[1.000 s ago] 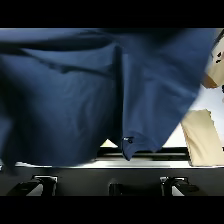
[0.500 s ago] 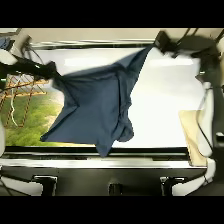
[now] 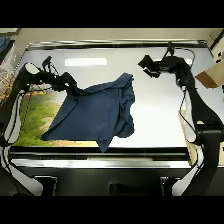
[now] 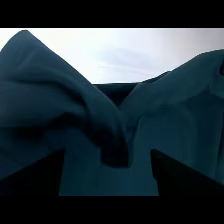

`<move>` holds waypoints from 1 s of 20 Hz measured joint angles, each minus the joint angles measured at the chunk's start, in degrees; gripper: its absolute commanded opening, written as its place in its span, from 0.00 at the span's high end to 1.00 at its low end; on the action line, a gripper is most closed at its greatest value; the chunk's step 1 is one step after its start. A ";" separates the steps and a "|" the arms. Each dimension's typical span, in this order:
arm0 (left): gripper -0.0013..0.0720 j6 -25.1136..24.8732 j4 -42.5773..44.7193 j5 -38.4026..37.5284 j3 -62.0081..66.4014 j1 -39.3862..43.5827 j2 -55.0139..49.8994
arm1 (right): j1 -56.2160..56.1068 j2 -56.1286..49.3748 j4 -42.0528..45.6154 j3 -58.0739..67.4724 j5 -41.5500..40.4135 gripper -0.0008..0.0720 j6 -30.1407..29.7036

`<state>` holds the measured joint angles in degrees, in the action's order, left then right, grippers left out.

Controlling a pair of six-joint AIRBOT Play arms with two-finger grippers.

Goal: Fold the clothes and pants, and hang the long-sleeved shirts on hangers.

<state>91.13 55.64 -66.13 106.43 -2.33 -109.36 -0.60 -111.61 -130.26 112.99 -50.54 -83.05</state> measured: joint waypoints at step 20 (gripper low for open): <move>0.14 -4.61 1.81 -15.93 -51.80 -26.97 44.94 | 5.68 40.13 -13.88 -75.32 -14.82 0.27 -24.57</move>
<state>86.52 57.45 -82.06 54.63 -29.30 -64.42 5.08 -71.48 -144.14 37.67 -65.36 -107.61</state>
